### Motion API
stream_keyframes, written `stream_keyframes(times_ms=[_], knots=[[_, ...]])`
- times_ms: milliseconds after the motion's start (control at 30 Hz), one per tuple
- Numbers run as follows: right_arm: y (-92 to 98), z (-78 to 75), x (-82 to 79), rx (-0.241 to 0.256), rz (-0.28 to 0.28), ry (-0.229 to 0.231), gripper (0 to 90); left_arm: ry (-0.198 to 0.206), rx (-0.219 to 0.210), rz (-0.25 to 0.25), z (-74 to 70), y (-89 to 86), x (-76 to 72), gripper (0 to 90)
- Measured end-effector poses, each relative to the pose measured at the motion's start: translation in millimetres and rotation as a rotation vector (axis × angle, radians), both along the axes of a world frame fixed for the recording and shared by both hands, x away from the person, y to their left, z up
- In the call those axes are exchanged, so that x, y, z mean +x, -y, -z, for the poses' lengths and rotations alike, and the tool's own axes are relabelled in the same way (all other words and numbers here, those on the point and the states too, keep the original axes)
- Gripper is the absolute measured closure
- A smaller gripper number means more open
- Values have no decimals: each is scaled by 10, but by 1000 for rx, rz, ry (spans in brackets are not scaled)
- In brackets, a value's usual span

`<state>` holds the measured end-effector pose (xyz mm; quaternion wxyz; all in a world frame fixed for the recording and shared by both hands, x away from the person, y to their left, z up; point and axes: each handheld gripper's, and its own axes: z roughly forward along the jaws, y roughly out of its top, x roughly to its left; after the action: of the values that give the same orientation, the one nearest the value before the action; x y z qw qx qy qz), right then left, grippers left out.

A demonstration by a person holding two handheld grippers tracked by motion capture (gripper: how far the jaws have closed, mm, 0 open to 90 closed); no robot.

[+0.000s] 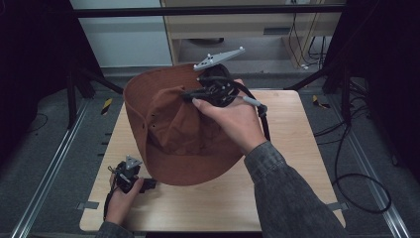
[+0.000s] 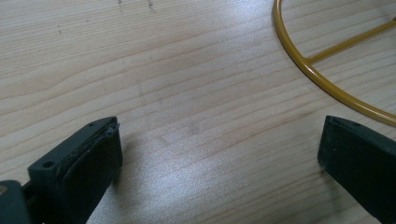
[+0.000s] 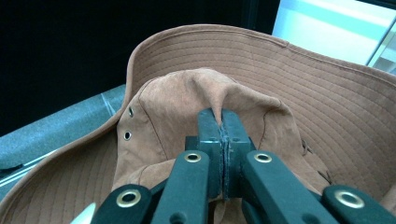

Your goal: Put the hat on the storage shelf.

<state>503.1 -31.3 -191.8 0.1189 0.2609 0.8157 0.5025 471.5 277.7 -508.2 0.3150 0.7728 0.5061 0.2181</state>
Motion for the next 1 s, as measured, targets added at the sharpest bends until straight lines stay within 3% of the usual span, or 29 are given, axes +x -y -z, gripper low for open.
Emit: stream_keyframes(times_ms=[300,1000], knots=[[-47,-58,47,0,5,1,894,0,1,-1,0,0,0,0],[-277,206,135,-88,-4,-23,892,-2,2,3,-2,-2,0,0]])
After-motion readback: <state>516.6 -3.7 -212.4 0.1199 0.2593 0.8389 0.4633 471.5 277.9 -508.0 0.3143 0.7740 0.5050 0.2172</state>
